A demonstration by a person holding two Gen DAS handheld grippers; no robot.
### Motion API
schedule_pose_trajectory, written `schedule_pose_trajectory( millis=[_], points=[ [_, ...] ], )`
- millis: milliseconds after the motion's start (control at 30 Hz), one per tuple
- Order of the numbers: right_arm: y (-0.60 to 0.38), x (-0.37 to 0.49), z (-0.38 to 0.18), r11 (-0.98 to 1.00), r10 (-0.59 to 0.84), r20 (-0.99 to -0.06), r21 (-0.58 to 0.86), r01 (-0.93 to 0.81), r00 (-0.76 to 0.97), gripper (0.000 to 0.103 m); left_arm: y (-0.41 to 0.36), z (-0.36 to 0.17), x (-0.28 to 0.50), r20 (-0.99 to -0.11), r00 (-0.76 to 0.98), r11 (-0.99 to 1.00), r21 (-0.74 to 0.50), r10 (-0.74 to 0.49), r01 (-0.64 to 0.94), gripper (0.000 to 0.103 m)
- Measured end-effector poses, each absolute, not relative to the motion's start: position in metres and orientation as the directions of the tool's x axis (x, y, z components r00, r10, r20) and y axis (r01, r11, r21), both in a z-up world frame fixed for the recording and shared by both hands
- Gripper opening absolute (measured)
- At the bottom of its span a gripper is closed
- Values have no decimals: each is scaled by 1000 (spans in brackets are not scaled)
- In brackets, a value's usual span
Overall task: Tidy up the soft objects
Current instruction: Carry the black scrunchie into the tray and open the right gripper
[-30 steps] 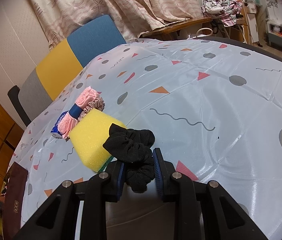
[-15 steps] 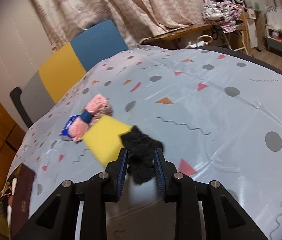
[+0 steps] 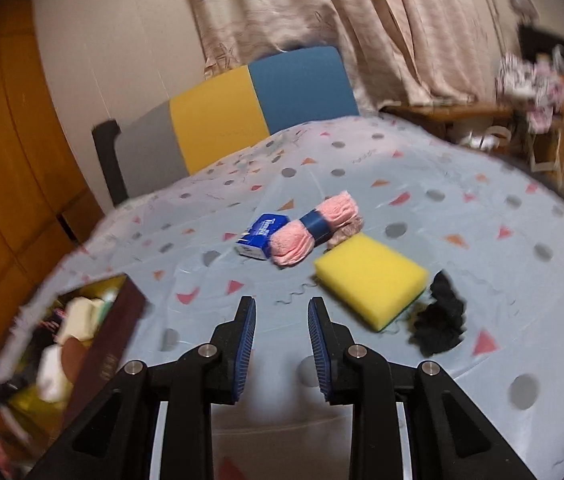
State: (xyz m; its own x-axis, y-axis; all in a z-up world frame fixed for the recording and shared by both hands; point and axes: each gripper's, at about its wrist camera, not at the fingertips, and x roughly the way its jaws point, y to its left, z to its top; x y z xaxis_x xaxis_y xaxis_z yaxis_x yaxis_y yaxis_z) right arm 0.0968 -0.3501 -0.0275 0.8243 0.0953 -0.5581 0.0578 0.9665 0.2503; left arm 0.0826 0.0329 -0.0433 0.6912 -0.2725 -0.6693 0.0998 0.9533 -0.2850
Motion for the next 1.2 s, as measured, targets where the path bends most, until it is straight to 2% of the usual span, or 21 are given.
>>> schedule_pose_trajectory(
  millis=[67, 100, 133, 200, 300, 467, 567, 633, 833, 1200],
  points=[
    [-358, 100, -33, 970, -4, -581, 195, 144, 814, 53, 34, -42, 82, -666, 694, 952, -289, -275, 100, 61],
    [-371, 103, -39, 958, -55, -604, 193, 212, 795, 82, 34, -42, 82, -665, 695, 952, -289, -274, 98, 61],
    [-382, 105, -44, 946, -90, -617, 193, 261, 782, 90, 35, -41, 82, -665, 695, 952, -290, -273, 96, 61],
    [-410, 109, -54, 910, -179, -633, 185, 372, 753, 89, 35, -41, 82, -663, 696, 950, -299, -277, 94, 61],
    [-447, 125, -73, 878, -208, -695, 178, 445, 689, 77, 34, -40, 81, -662, 696, 949, -301, -279, 94, 61],
    [-467, 147, -90, 874, -151, -745, 208, 440, 650, 63, 30, -41, 79, -667, 690, 950, -293, -282, 105, 61],
    [-460, 157, -96, 895, -132, -759, 186, 405, 638, 51, 29, -43, 79, -674, 681, 949, -298, -285, 102, 61],
    [-453, 155, -94, 907, -104, -750, 198, 372, 653, 25, 30, -44, 78, -676, 680, 949, -301, -284, 97, 61],
    [-426, 135, -83, 943, -72, -724, 176, 284, 686, 21, 35, -47, 79, -678, 682, 948, -310, -274, 72, 61],
    [-316, 116, -44, 932, 249, -652, 364, 7, 716, 21, 41, -50, 75, -686, 682, 955, -291, -254, 63, 61]
  ],
)
